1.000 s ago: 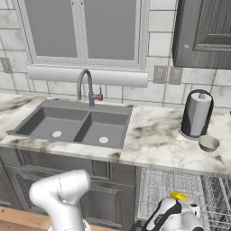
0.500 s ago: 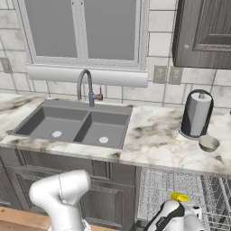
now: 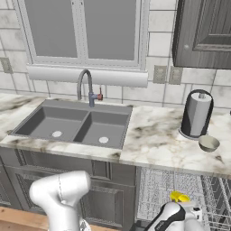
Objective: Pick up the cup and bowl from the counter, place them in the dishwasher, and close the dishwasher door.
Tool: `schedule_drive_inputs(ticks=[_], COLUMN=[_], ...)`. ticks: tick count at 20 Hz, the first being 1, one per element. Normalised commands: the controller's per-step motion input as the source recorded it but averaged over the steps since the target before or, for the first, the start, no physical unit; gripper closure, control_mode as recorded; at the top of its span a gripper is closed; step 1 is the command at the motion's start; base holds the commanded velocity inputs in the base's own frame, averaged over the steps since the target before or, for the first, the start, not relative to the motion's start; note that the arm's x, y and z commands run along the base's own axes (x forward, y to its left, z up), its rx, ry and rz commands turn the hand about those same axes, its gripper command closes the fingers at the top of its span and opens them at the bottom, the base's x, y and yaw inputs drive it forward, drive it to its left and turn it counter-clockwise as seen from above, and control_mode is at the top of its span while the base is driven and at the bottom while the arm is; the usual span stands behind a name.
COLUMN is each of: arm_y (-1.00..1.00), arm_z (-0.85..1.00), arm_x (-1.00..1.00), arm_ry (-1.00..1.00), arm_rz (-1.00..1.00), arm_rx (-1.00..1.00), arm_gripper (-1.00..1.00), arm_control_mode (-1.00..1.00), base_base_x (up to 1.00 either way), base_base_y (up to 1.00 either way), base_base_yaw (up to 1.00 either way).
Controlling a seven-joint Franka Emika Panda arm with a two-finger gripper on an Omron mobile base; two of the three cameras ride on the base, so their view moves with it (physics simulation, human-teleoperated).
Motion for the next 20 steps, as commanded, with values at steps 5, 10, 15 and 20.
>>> schedule_drive_inputs(ticks=[5, 10, 15, 20], arm_y=[-0.05, -0.09, -0.14, -0.15], arm_z=[0.11, 0.00, 0.00, -0.09], arm_x=[0.03, 0.16, 0.29, 0.33], arm_ry=[-0.01, 0.00, 0.00, 0.00], arm_rz=[0.00, 0.00, 0.00, 0.00], arm_rx=[0.00, 0.00, 0.00, 0.02], arm_gripper=[1.00, 1.00, 1.00, 1.00], arm_control_mode=[-1.00, -1.00, -1.00, -1.00], base_base_x=[0.00, 0.00, 0.00, 0.00], base_base_y=[0.00, 0.00, 0.00, 0.00], base_base_yaw=[0.00, 0.00, 0.00, 0.00])
